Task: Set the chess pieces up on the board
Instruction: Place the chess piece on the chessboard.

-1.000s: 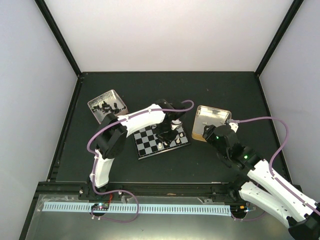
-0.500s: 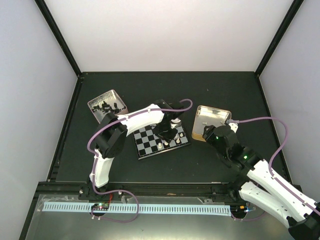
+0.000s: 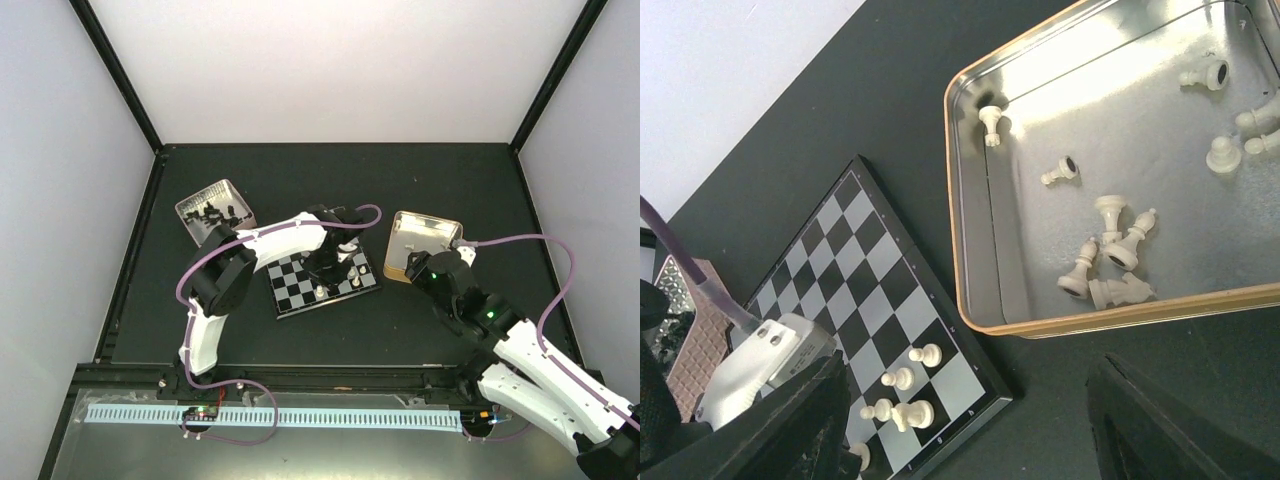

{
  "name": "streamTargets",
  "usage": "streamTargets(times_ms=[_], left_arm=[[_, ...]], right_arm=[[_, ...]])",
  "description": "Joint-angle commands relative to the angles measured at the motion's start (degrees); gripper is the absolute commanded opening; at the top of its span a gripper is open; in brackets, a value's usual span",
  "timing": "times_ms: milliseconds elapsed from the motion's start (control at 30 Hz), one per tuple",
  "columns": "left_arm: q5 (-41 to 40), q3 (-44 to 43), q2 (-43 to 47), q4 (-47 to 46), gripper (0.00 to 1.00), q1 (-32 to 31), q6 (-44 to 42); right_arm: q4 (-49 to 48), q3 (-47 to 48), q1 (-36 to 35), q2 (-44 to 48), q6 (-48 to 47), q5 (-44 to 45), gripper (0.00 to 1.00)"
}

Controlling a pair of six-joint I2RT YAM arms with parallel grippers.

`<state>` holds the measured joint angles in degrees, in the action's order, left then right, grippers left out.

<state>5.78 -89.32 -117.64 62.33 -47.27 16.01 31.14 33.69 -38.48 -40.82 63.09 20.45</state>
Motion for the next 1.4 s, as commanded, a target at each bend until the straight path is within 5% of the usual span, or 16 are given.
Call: streamTargets(times_ms=[0, 700, 1033, 1367], left_arm=[[0.9, 1.26, 1.87, -0.27, 0.13, 0.16, -1.03], [3.33, 1.02, 2.13, -2.02, 0.23, 0.05, -1.08], [5.06, -0.28, 1.78, -1.81, 0.19, 0.07, -1.76], [6.53, -0.63, 2.11, -1.7, 0.28, 0.07, -1.97]], right_arm=[[-1.25, -0.73, 0.25, 0.35, -0.12, 1.03, 0.65], [-1.65, -0.99, 0.3, 0.09, -0.16, 0.6, 0.65], [-1.57, -1.01, 0.3, 0.25, -0.16, 0.64, 0.66], [-1.3, -0.67, 0.27, 0.34, -0.35, 0.91, 0.66]])
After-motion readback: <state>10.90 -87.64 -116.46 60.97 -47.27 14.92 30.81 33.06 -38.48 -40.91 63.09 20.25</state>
